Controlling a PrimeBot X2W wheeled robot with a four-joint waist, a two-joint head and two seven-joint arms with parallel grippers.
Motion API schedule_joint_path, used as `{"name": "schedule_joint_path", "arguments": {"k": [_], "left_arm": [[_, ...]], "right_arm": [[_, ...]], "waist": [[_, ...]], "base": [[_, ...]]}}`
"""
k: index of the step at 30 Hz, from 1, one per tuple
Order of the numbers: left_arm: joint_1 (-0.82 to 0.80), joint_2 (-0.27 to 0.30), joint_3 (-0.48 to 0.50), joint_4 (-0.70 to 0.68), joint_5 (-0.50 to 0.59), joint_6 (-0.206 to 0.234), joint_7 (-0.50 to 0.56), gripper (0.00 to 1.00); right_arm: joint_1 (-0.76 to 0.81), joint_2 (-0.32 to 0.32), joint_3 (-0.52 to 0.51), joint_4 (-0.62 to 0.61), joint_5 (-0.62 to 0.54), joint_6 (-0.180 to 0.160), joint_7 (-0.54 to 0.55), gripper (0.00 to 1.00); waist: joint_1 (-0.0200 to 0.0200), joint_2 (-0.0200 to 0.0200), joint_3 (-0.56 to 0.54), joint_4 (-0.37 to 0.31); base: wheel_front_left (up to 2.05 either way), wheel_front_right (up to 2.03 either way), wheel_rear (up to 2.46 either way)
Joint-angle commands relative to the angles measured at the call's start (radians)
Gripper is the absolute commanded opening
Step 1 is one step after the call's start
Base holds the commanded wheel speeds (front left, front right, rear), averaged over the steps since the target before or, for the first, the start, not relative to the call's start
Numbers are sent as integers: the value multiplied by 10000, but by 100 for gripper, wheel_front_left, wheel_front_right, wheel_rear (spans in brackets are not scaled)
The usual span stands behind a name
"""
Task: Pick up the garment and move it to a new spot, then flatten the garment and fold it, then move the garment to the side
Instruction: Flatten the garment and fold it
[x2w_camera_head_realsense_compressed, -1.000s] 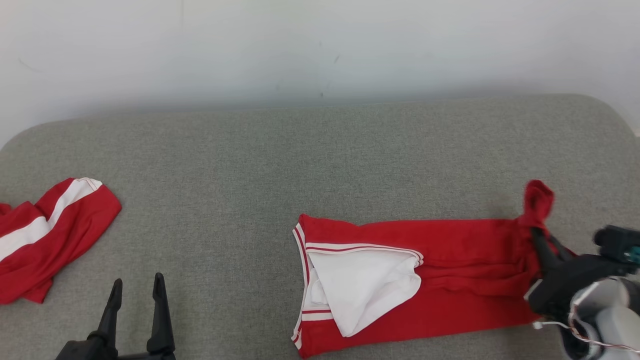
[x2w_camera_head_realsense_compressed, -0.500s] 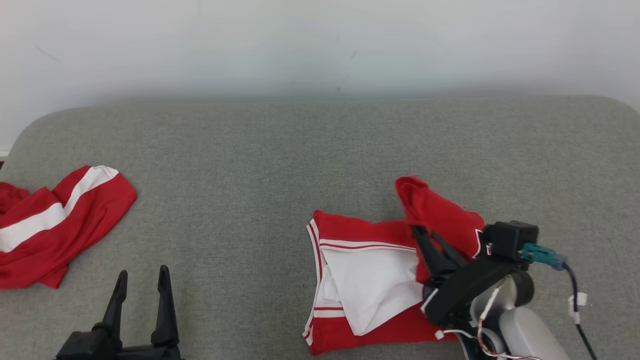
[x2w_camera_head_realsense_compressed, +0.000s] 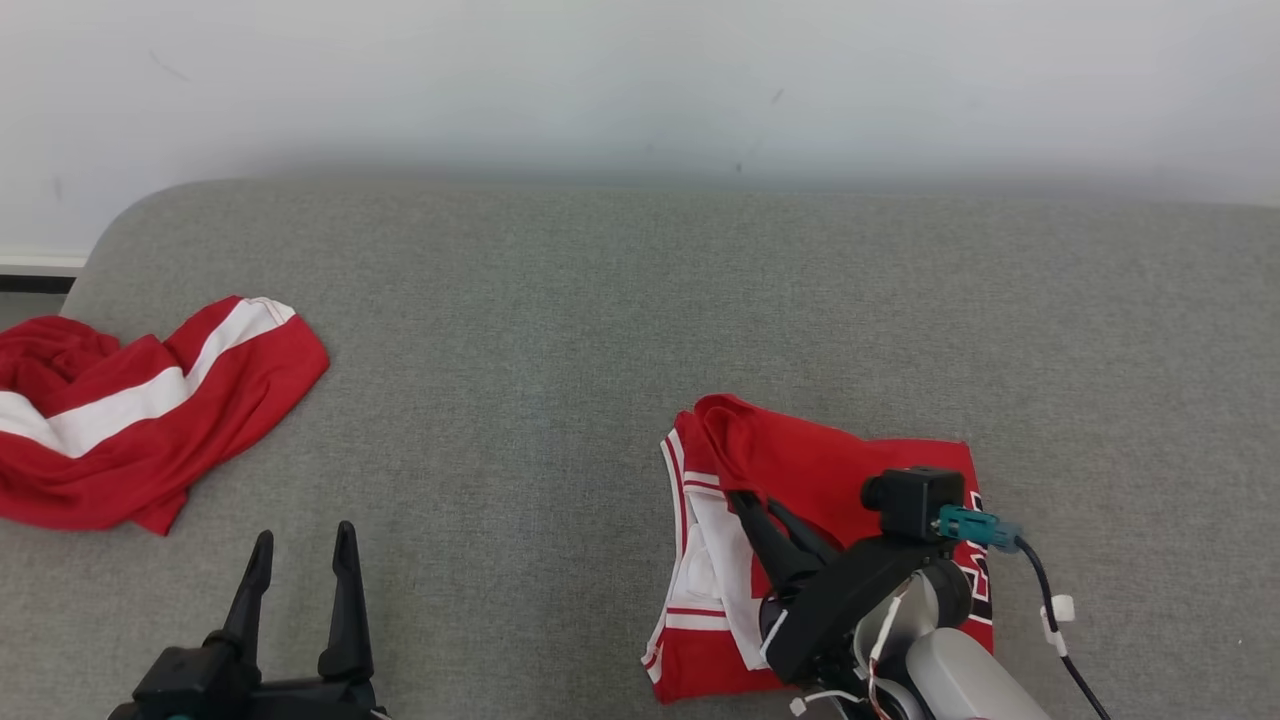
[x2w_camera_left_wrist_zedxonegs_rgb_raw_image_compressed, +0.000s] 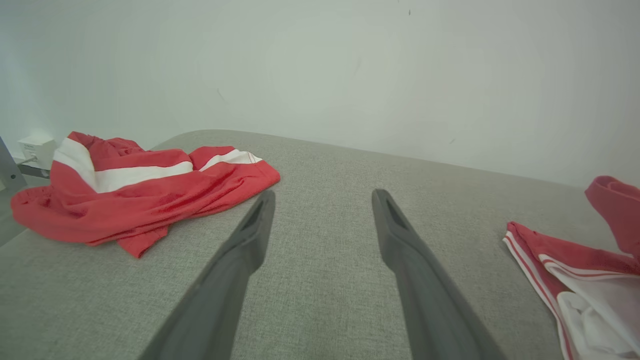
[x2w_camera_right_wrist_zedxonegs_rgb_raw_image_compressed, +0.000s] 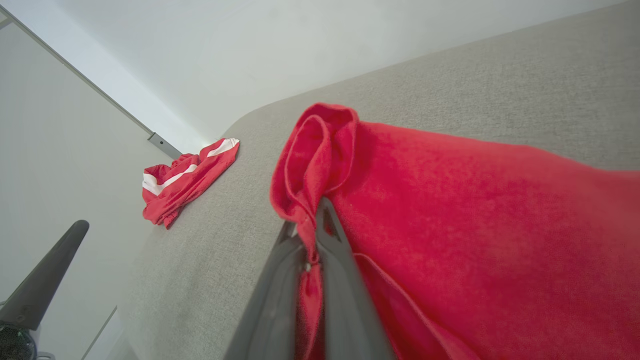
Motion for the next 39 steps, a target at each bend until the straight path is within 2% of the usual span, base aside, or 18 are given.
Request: {"name": "schedule_joint_path", "arguments": {"k": [1,5,6,7,12,19,28,39], "left_arm": [[-138,-31,-11,25,69,-54,-31,100],[-232,-35,-47,115,55,-65,-31,100],[-256,-38,-47,133,55,-65,-31,100],[-278,-40,-54,139,55,-68,-31,100],[-210,-43,21,205,69,-42,-31,100],[28,-41,107,255,101,-52,-31,100],[212,9,184,164,142,-61,-31,100],[417,40,260,-101,171,-54,-31,100]], "right_arm": [[-138,26,105,93,147,-23,-96,0],[-442,19,448,831,197,-23,-399,0],[-548,21,489,991,141,-23,-542,34],[-626,23,533,1131,140,-23,-677,100],[-968,23,587,1654,226,-23,-1306,100],[-1217,-26,122,1604,-156,-23,-2263,100],[-385,-842,-1105,589,-656,-23,-2980,100],[1243,-1641,-2367,-265,-1451,-23,-3142,100]], "waist": [[0,0,33,65],[0,0,68,151],[0,0,68,159],[0,0,63,161],[0,0,-36,37],[0,0,-289,-250],[0,0,-519,-536],[0,0,-626,-650]], "base": [[0,0,0],[0,0,0],[0,0,0],[0,0,0],[0,0,0],[0,0,0],[0,0,0],[0,0,0]]}}
